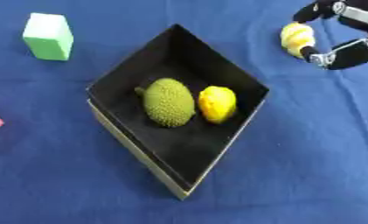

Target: Pick up objects on the table and place them in the box.

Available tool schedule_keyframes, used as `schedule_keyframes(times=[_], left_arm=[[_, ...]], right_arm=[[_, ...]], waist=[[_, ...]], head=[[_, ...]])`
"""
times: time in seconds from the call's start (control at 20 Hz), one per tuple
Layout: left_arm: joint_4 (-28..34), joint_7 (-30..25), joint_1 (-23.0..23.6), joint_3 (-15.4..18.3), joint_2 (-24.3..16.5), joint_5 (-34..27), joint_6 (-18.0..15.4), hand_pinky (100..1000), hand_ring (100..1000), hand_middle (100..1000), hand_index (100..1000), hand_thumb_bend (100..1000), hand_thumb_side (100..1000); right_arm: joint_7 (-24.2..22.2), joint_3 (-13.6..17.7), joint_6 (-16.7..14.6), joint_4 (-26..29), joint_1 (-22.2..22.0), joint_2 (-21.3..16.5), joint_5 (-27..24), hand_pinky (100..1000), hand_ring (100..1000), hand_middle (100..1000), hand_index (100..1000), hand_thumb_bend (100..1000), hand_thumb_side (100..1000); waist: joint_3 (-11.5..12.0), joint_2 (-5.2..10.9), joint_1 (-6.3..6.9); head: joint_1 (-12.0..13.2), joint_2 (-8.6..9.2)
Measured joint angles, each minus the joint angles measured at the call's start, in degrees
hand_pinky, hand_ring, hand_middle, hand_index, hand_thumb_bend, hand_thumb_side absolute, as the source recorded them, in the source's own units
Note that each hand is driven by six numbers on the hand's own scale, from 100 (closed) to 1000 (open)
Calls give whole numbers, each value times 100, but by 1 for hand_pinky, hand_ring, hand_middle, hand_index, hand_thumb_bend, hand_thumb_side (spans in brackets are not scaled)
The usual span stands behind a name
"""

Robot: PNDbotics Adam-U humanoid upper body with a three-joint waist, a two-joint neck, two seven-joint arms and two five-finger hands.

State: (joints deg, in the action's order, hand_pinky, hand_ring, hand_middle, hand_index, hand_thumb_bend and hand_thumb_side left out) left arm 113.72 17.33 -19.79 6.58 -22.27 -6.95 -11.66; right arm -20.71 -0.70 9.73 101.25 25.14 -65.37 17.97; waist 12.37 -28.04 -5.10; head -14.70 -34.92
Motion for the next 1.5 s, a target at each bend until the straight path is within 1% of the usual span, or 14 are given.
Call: schedule_keyframes(times=[0.1,0.25,0.3,0.45,0.6,0.85,0.95,1.15,1.3,1.35,1.4,1.45,1.5], left_arm=[[0,-2,-18,-1,-1,9,-2,833,759,688,851,142,620],[0,-6,-59,-1,-4,16,-7,834,759,688,851,140,621],[0,-9,-69,-1,-11,17,-11,834,759,687,851,139,622],[0,-7,-85,-1,-35,22,-21,834,759,687,851,137,623],[0,2,-89,-1,-43,32,-30,834,759,687,851,135,624],[0,9,-148,0,-43,42,-54,835,759,688,852,138,621],[0,17,-169,0,-44,46,-69,835,759,688,852,137,621],[0,18,-199,0,-44,65,-88,835,759,687,852,134,623],[0,17,-203,0,-44,69,-96,835,759,687,852,132,626],[0,15,-207,0,-44,69,-99,835,759,687,852,132,627],[0,12,-210,0,-44,69,-102,836,759,687,852,132,627],[0,9,-215,0,-44,69,-105,836,759,687,852,133,628],[0,8,-225,0,-44,69,-106,836,759,687,852,134,628]], right_arm=[[32,72,11,-204,82,4,17,876,875,796,876,244,100],[74,171,39,-545,170,15,154,875,877,799,878,257,100],[91,203,49,-667,188,22,213,876,881,803,879,277,100],[135,284,64,-1001,211,68,419,876,884,807,881,288,100],[154,341,47,-1220,235,111,555,877,886,811,883,296,100],[174,390,22,-1426,263,161,645,874,883,808,885,296,100],[200,392,15,-1487,270,182,673,873,880,805,884,291,100],[360,443,45,-1599,310,220,706,870,872,798,883,277,100],[462,458,49,-1659,342,260,711,868,872,792,880,297,100],[477,458,56,-1684,360,261,729,866,867,783,877,300,100],[489,458,67,-1703,368,262,762,860,854,750,865,296,100],[498,459,80,-1729,387,263,801,856,847,738,856,300,100],[508,460,97,-1755,403,264,843,849,832,716,835,281,100]], waist=[[48,-55,-32],[125,-130,-86],[152,-159,-93],[208,-246,-102],[218,-311,-106],[267,-387,-105],[321,-429,-105],[429,-518,-106],[475,-574,-116],[490,-589,-123],[500,-601,-132],[505,-611,-135],[515,-621,-136]], head=[[-18,58],[-52,143],[-60,175],[-78,241],[-91,283],[-155,326],[-191,334],[-283,394],[-342,430],[-360,441],[-368,455],[-377,473],[-385,478]])
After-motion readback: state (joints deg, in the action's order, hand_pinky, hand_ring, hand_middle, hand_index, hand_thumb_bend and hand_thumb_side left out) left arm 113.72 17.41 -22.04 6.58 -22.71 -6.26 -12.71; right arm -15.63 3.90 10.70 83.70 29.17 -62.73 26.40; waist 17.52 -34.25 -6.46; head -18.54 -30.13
